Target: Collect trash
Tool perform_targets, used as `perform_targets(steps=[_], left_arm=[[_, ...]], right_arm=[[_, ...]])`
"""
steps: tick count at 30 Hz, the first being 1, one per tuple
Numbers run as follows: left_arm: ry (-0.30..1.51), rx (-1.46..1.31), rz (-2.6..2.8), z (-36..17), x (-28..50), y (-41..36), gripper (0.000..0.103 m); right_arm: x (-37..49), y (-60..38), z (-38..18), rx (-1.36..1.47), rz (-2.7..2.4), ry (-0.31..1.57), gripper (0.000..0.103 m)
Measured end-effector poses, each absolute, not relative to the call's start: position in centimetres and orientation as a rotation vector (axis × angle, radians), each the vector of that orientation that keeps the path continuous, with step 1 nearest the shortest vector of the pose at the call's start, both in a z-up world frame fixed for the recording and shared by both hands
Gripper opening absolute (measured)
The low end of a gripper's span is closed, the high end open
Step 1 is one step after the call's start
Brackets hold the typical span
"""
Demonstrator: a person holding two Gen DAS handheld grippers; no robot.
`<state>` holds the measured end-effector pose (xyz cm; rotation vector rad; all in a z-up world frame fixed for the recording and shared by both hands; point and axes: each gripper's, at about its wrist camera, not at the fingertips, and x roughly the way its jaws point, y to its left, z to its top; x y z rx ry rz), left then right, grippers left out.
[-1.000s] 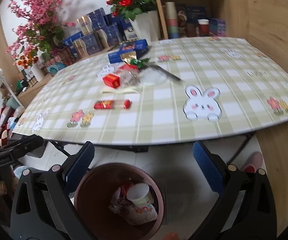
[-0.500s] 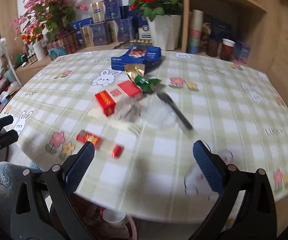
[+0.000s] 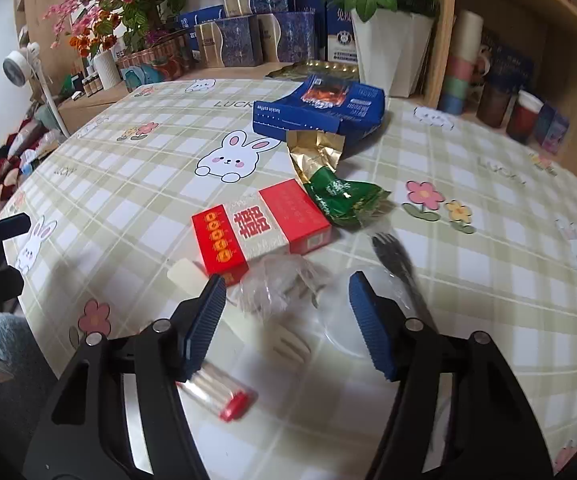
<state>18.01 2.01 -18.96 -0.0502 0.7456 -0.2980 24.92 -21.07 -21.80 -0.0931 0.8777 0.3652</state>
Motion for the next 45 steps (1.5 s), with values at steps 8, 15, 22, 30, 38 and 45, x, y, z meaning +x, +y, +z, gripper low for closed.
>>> perform_targets(steps=[8, 15, 22, 30, 38, 45], left_arm=[[0.776, -0.022, -0.313, -19.5, 19.6, 1.0, 0.097], [0.856, 0.000, -0.434, -19.9, 22.3, -1.9, 0.097], [0.901, 0.169, -0.544, -20.7, 28.4, -7.4, 0.097], [1.016, 0.204, -0.490, -24.3, 33.3, -10.0, 0.082], [1.003, 0.272, -0.503, -23.5, 32.5, -11.0, 0.057], [0.918, 0.198, -0.506, -19.0, 28.5, -8.4, 0.057]], right_arm=[[26.6, -21.9, -23.1, 0.030, 0.372, 0.953, 0.038], [24.0, -25.0, -20.3, 0.131, 0.348, 0.835, 0.032], [20.6, -29.1, -19.2, 0.224, 0.239, 0.749, 0.031], [17.4, -33.2, -19.6, 0.286, 0.164, 0.743, 0.031], [15.7, -34.1, -20.1, 0.315, 0.144, 0.748, 0.031], [14.2, -32.6, -20.1, 0.307, 0.181, 0.751, 0.031]])
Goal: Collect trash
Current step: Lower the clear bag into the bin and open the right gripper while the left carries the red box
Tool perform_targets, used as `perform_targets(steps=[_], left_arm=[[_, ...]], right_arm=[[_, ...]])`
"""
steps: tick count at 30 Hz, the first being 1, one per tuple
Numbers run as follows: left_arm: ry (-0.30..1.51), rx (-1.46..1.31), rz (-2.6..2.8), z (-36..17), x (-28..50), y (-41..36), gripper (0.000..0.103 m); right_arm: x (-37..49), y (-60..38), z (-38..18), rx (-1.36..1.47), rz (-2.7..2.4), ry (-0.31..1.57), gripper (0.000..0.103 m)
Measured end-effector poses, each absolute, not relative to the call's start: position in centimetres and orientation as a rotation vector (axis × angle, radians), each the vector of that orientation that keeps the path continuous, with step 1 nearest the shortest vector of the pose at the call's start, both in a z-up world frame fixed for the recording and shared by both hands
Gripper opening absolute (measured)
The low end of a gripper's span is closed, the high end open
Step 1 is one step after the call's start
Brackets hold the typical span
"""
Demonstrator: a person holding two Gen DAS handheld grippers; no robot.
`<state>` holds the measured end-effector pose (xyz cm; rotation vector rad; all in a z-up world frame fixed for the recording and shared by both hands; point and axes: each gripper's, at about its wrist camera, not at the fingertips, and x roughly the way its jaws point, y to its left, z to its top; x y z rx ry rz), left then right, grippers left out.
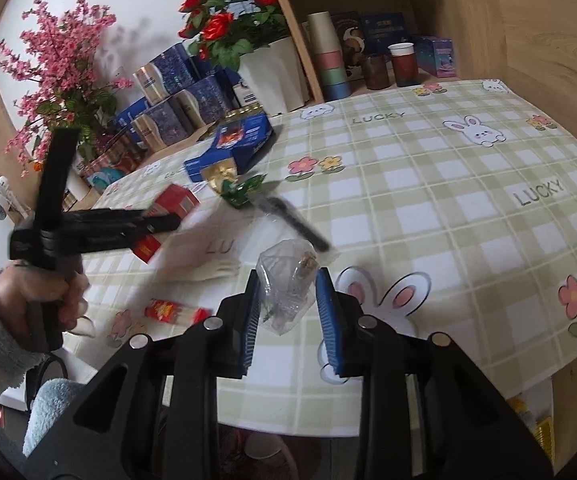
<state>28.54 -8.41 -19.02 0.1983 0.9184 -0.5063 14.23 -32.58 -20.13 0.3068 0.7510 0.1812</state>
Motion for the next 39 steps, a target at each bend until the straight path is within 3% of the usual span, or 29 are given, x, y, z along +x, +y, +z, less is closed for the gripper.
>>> perform_targets(steps=[7, 14, 20, 34, 37, 39], left_arm=[[0.829, 0.057, -0.487, -15.1, 21.0, -4.9, 0.057], [0.808, -0.159, -0.481, -14.6, 11.6, -0.7, 0.057], [0.821, -0.165, -0.464, -15.3, 5.0, 0.6, 0.057], [0.841, -0.232, -0.404, -16.8, 0.6, 2.5, 0.057], [0.839, -0.230, -0.406, -16.8, 0.5, 2.4, 0.057], [0.829, -0.233, -0.400, -16.7, 0.4, 2.4, 0.057]], right_arm=[[11.6, -30.5, -19.7, 0.335, 0.233, 0.762, 0.030], [7.6, -27.8, -19.6, 0.346, 0.299, 0.803, 0.030], [4.4, -23.9, -21.6, 0.284, 0.357, 0.868, 0.030], [2.6, -18.4, -28.8, 0.145, 0.343, 1.189, 0.031], [2.7, -18.0, -29.9, 0.157, 0.351, 1.254, 0.037], [2.5, -17.8, -30.5, 0.146, 0.339, 1.284, 0.051]])
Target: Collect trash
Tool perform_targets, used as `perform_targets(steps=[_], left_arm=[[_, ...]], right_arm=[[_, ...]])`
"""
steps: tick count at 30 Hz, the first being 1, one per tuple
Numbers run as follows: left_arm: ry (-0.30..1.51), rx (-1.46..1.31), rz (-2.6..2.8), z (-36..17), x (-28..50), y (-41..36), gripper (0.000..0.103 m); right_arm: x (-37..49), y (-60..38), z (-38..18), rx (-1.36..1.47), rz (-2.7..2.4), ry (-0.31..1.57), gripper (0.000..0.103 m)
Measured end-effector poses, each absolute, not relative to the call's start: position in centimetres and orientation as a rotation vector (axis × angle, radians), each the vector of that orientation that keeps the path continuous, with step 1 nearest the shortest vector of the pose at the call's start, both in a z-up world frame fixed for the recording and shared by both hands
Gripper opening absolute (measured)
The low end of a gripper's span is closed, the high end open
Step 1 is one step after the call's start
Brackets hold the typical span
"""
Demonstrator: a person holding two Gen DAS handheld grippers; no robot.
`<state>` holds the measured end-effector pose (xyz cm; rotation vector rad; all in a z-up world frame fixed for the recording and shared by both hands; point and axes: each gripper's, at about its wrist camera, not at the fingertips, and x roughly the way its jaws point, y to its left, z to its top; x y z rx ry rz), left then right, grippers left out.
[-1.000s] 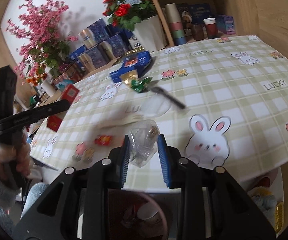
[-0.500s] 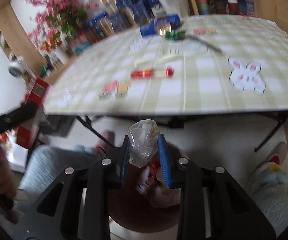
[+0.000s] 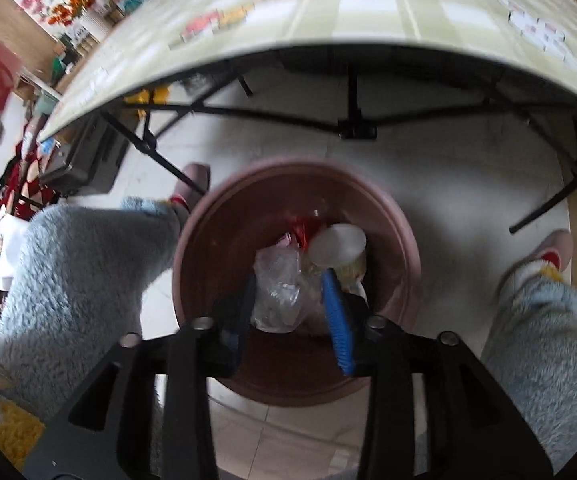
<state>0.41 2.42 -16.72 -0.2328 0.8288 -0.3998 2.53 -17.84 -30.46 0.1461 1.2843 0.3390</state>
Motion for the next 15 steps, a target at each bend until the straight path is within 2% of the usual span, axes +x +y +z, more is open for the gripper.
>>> perform_targets(steps=[4, 6, 11, 15], left_arm=[[0.816, -0.242, -0.403, -16.7, 0.4, 2.7, 0.057], [0.810, -0.222, -0.411, -16.6, 0.5, 2.6, 0.057], [0.787, -0.062, -0.506, -17.5, 1.4, 0.9, 0.057], [0.835, -0.038, -0.524, -20.0, 1.9, 0.1, 0.057]], right_arm=[[2.3, -18.3, -29.0, 0.132, 0.304, 1.218, 0.073], [2.2, -18.8, -27.7, 0.104, 0.254, 1.152, 0.091], [1.9, -20.9, -23.5, 0.048, 0.137, 0.944, 0.097], [1.2, -23.2, -21.6, 0.079, 0.037, 0.829, 0.097]])
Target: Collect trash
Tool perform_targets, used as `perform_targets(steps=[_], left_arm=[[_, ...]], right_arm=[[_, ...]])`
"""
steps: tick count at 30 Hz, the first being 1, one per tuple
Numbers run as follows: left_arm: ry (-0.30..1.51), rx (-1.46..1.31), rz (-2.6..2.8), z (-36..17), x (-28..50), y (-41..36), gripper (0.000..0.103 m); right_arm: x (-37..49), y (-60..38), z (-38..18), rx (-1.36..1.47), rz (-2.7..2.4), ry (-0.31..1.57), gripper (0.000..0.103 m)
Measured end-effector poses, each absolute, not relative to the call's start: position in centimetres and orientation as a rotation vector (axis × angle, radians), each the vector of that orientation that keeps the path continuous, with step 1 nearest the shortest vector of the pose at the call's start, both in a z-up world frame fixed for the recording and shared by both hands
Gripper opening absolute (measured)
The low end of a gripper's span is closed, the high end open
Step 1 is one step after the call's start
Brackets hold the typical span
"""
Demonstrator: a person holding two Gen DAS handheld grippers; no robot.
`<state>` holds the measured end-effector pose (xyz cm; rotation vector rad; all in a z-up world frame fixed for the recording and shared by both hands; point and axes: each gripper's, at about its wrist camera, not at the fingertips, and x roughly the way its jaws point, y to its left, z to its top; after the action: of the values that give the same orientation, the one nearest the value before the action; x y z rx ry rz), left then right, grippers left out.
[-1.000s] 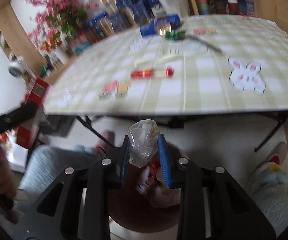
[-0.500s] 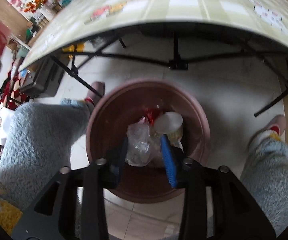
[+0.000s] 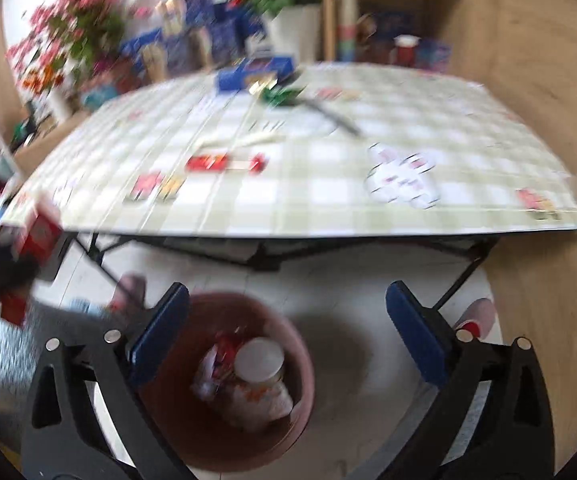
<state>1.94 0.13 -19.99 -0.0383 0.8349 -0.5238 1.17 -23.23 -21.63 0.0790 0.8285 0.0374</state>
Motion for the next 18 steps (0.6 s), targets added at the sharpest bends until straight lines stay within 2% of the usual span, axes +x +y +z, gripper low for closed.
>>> perform_targets(steps=[6, 15, 16, 17, 18], left_arm=[[0.952, -0.048, -0.526, -24.5, 2.5, -1.3, 0.057], [1.015, -0.182, -0.524, -26.0, 3.9, 0.7, 0.058], [1.012, -0.205, -0.539, -25.9, 3.9, 0.9, 0.067], [1.008, -0.233, -0.554, -25.8, 3.9, 1.1, 0.080], [0.998, -0.251, -0.552, -25.7, 3.9, 1.4, 0.084]], right_arm=[[0.8, -24.4, -22.5, 0.108, -0.064, 0.830, 0.097], [0.5, -24.4, -22.9, 0.137, -0.063, 0.849, 0.097], [0.5, -24.5, -22.9, 0.139, -0.064, 0.849, 0.097], [0.5, -24.5, -22.9, 0.142, -0.065, 0.850, 0.097], [0.5, -24.6, -22.9, 0.149, -0.065, 0.853, 0.097]])
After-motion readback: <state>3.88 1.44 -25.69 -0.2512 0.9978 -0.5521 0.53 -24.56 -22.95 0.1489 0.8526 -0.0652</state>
